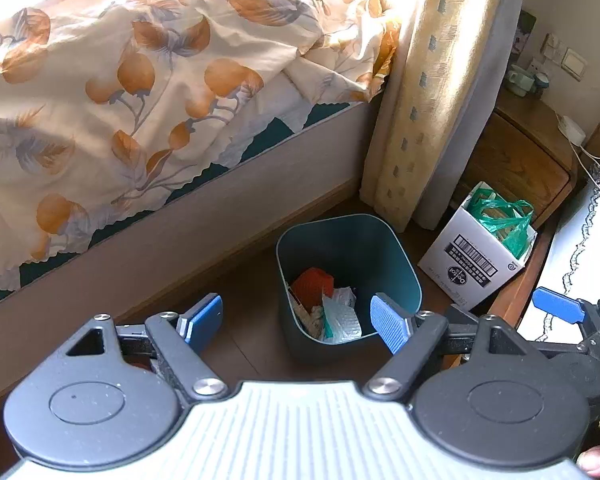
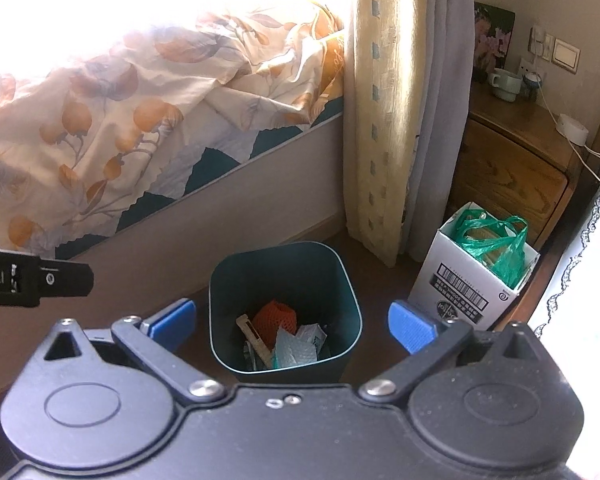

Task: Collect trash
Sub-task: 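Lower the wastebasket to the floor with the right tool and withdraw both tools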

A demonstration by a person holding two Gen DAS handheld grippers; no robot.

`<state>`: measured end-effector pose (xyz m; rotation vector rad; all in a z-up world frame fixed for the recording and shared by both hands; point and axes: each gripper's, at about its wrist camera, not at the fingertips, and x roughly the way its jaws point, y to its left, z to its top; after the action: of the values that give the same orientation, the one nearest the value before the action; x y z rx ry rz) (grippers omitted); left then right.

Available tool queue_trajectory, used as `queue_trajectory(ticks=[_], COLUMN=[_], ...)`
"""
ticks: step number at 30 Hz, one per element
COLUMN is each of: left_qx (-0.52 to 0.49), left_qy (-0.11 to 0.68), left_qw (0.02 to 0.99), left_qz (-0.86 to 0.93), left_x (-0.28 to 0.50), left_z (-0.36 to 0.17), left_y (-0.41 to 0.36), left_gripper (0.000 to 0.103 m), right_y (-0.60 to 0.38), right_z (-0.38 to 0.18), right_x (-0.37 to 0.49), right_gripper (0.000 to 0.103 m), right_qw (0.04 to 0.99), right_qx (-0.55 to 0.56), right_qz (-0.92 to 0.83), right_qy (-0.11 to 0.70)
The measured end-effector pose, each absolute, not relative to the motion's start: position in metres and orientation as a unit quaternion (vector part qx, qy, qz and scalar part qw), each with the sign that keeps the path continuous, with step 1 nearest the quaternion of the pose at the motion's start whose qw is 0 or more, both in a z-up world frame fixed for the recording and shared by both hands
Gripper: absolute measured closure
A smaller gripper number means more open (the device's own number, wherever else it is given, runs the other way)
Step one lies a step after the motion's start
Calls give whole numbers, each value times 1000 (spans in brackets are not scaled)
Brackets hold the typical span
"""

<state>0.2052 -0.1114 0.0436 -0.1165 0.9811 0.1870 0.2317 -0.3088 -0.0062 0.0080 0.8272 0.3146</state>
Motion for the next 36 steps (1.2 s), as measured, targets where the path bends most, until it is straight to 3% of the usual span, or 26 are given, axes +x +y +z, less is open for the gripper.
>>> queue_trajectory(ticks=[36], left_qx=[-58], left_qy=[463], left_qw=[880], left_qz=[87], left_x=[197], left_z=[33], left_y=[-107], left_gripper=[22], right_y=[-309], right_z=[-6], right_x=[227], right_gripper=[0], right_qw=[903], right_qx=[-12], right_qz=[158], right_qy=[400])
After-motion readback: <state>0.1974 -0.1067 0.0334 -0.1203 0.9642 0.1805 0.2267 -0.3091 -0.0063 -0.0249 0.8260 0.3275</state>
